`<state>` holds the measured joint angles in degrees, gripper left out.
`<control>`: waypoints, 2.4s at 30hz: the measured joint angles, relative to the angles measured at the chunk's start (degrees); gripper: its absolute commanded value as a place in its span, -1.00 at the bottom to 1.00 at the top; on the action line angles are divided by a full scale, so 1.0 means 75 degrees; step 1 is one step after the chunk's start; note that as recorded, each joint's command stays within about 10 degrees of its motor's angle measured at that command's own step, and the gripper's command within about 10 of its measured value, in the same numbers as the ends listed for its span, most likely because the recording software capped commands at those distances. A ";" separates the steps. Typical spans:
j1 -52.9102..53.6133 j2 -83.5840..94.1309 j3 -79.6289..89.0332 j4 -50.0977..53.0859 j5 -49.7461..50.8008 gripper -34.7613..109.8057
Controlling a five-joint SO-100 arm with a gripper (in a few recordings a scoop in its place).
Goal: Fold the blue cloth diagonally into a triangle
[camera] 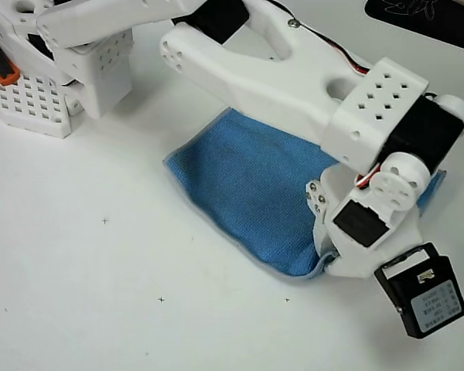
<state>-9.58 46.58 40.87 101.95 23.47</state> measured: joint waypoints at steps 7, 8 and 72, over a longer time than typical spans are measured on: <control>0.0328 0.0059 0.0152 0.0000 -0.0715 -0.52; 0.0293 0.0082 0.0281 0.0000 -0.0750 -0.52; 0.0574 0.1383 0.2262 0.0000 -0.0750 -0.52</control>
<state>-5.27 56.95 57.83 101.95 17.84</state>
